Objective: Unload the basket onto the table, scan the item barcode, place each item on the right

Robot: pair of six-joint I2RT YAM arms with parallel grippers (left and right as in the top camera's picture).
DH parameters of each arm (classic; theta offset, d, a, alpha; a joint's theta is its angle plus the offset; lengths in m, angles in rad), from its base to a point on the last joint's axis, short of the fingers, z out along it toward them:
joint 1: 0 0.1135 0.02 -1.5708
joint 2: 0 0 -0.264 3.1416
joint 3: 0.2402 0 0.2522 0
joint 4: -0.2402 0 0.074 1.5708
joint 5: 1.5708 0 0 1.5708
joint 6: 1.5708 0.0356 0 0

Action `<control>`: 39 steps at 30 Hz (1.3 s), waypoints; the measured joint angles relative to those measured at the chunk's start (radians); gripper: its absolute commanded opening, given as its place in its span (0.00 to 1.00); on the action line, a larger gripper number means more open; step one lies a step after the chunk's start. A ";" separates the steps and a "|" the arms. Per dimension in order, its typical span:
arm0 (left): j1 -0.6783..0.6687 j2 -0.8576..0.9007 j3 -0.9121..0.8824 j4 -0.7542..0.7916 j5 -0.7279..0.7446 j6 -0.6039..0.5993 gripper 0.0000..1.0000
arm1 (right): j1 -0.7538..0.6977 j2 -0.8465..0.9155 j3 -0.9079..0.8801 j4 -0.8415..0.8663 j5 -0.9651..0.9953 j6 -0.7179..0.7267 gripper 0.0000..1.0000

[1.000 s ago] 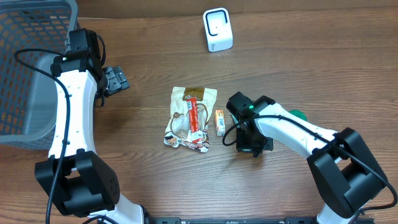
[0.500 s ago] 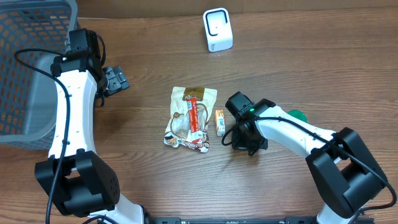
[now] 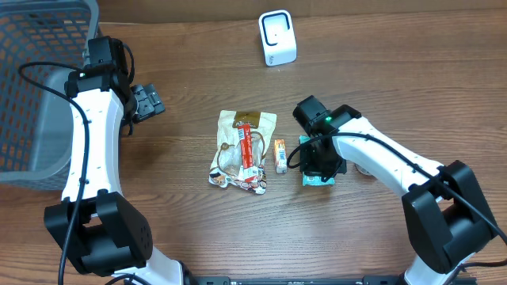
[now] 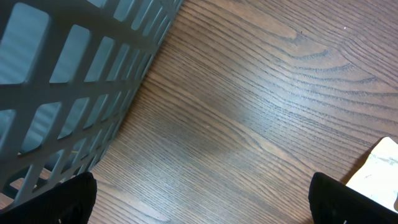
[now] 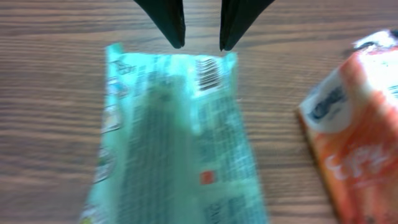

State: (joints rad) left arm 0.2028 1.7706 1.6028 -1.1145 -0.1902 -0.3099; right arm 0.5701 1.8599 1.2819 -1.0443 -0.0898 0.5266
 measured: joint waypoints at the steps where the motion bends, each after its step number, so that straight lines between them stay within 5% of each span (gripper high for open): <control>1: 0.000 0.000 0.000 0.000 0.000 0.000 1.00 | -0.002 0.000 0.000 0.002 0.014 -0.001 0.23; 5: 0.000 0.000 0.000 0.000 0.000 0.000 1.00 | 0.000 0.000 -0.010 0.027 0.047 -0.008 0.24; 11: 0.000 0.000 0.000 0.000 0.000 0.000 1.00 | 0.031 0.000 -0.064 0.116 0.092 -0.029 0.42; 23: 0.000 0.000 0.000 0.000 0.000 0.000 1.00 | 0.060 -0.008 -0.121 0.183 0.119 -0.035 0.62; 36: 0.000 0.000 0.000 0.000 0.000 0.000 1.00 | -0.045 -0.008 0.200 -0.208 0.199 -0.035 0.73; 39: 0.000 0.000 0.000 0.000 0.000 0.000 1.00 | -0.132 -0.037 0.210 -0.257 0.233 -0.036 0.87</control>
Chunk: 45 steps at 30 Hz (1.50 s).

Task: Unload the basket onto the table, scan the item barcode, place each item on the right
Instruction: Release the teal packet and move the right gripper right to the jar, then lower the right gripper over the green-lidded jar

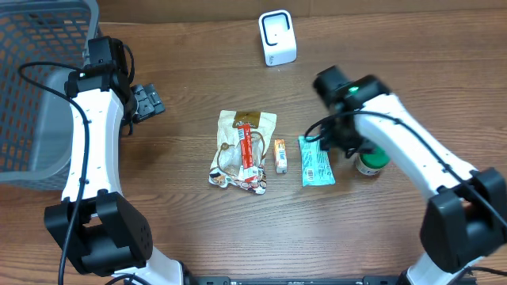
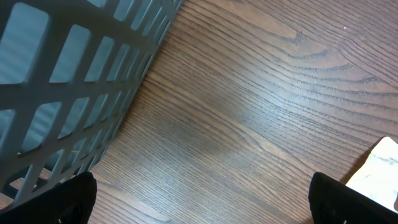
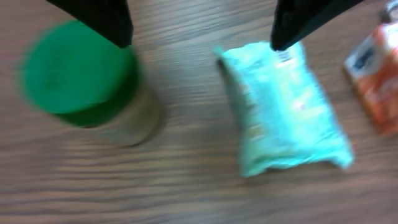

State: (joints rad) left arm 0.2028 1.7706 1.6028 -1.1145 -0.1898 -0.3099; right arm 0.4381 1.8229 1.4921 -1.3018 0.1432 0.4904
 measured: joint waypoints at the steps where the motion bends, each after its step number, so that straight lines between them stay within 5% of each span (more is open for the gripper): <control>1: 0.000 0.000 0.000 0.000 0.000 0.000 1.00 | -0.021 -0.009 0.000 -0.012 0.004 0.003 0.92; 5: 0.000 0.000 0.000 0.000 0.000 0.000 1.00 | -0.105 -0.056 0.000 -0.060 0.018 0.047 1.00; 19: 0.000 0.000 0.000 0.000 0.000 0.000 1.00 | -0.214 -0.074 -0.107 0.036 0.007 0.139 0.98; 27: 0.000 0.000 0.000 0.000 0.000 0.000 1.00 | -0.214 -0.074 -0.232 0.137 -0.038 0.156 0.70; 34: 0.000 0.000 0.000 0.000 0.000 0.000 1.00 | -0.214 -0.076 -0.237 0.180 -0.093 0.042 0.62; 45: 0.000 0.000 0.000 0.000 0.000 0.000 1.00 | -0.169 -0.079 -0.237 0.304 -0.172 -0.268 0.63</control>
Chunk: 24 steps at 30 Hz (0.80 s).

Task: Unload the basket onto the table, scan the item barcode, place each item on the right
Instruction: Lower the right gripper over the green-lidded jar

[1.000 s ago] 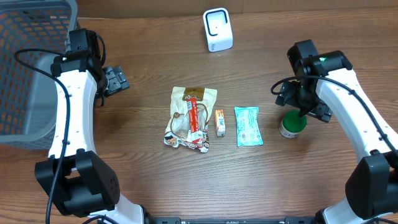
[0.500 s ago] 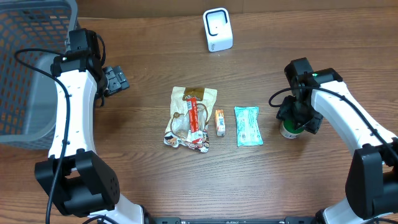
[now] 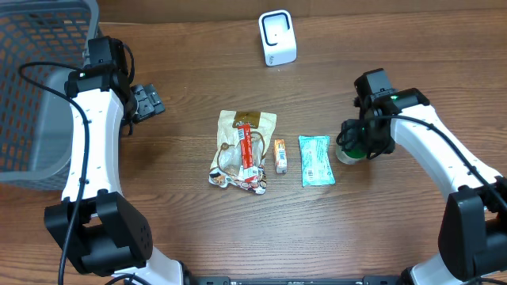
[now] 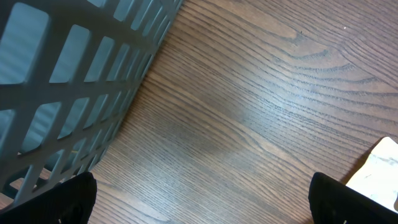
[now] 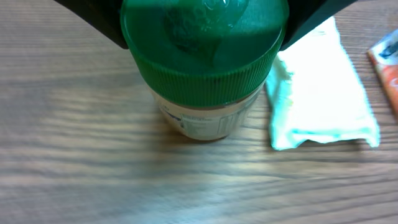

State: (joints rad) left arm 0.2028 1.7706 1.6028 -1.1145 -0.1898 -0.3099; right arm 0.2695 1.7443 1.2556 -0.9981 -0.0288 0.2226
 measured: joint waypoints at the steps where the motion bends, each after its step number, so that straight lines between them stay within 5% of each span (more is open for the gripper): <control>1: 0.000 0.000 0.000 0.000 0.000 0.000 1.00 | 0.004 0.000 0.000 0.010 -0.005 -0.015 0.63; 14: 0.000 0.000 0.000 0.000 0.000 0.000 0.99 | 0.009 0.000 -0.001 0.014 -0.015 -0.060 0.86; 24: 0.000 0.000 0.000 0.000 0.000 0.000 1.00 | 0.009 0.000 -0.001 -0.017 0.025 0.032 0.85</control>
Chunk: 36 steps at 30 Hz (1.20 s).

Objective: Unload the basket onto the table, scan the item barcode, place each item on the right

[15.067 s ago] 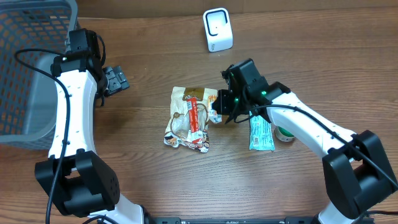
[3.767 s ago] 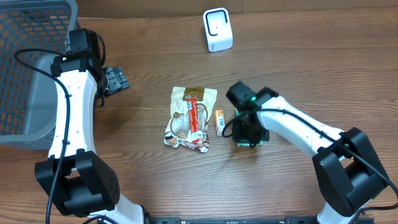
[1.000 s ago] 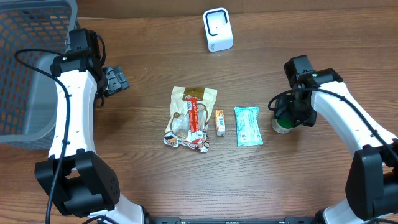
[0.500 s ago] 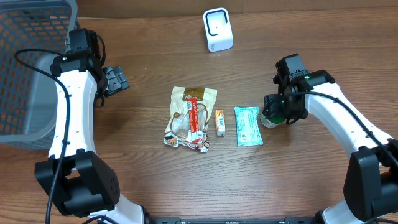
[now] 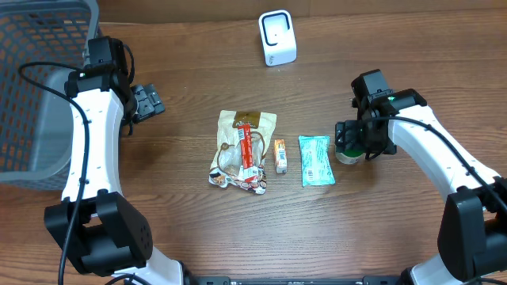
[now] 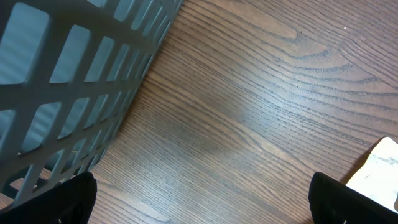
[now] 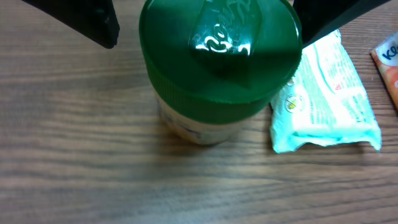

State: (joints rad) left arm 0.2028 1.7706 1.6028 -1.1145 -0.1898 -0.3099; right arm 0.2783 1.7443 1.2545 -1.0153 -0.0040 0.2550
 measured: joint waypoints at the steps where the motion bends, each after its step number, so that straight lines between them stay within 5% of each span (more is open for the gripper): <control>1: 0.000 0.000 0.000 0.000 0.000 0.000 1.00 | 0.000 0.000 0.000 -0.002 0.001 0.010 0.85; 36: 0.000 0.000 0.000 0.000 0.000 0.000 1.00 | -0.049 -0.064 0.120 -0.080 0.011 0.058 1.00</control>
State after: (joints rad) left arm 0.2028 1.7706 1.6028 -1.1145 -0.1898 -0.3099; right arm 0.2295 1.6798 1.3746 -1.0958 0.0071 0.3134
